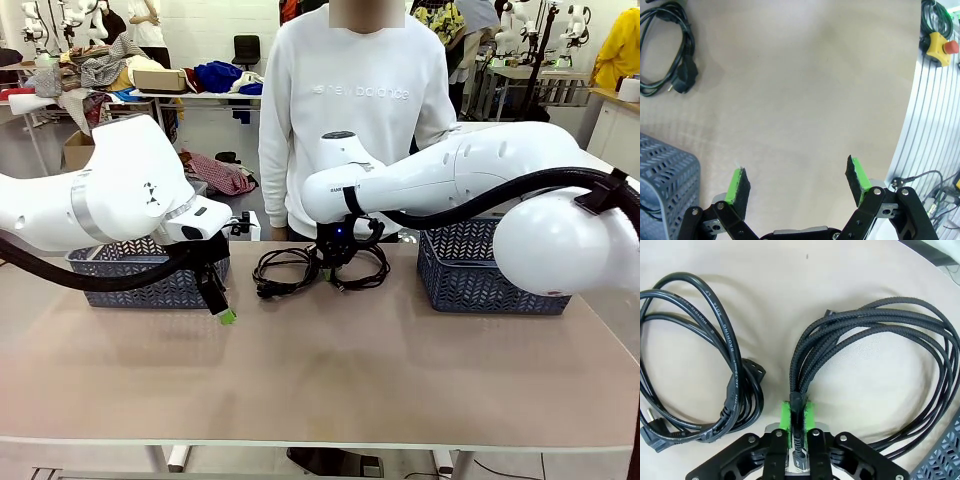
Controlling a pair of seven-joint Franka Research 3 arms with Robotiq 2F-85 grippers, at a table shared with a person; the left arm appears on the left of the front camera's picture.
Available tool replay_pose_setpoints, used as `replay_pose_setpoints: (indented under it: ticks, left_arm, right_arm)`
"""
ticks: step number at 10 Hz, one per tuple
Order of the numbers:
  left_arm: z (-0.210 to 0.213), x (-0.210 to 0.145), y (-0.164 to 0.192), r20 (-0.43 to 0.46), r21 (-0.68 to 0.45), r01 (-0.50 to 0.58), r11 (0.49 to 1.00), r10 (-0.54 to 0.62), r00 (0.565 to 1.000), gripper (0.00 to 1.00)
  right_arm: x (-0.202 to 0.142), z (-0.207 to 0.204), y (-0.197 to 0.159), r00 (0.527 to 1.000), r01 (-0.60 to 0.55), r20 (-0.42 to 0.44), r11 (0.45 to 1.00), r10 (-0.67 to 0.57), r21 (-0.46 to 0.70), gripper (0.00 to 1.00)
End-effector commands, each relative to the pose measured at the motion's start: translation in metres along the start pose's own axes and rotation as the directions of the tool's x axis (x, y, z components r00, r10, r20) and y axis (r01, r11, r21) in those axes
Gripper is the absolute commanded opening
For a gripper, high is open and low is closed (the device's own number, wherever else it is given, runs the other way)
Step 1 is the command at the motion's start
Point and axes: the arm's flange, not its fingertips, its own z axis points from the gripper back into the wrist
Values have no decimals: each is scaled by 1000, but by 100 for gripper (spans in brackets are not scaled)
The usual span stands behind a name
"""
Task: Organize the cables according to human instructions.
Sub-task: Pick up a bundle of cables and place it in the basket indicated by the human.
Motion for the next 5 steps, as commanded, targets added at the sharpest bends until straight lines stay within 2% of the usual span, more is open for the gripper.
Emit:
replay_pose_setpoints:
  ticks: [1,5]
  left_arm:
    - [1,-1,0,2,0,-7,1000,7,1000,100]
    - [1,-1,0,2,0,-7,1000,7,1000,100]
  right_arm:
    - [6,-4,-2,998,57,-6,998,-57,3,0]
    - [1,29,-7,996,80,44,995,-78,-52,0]
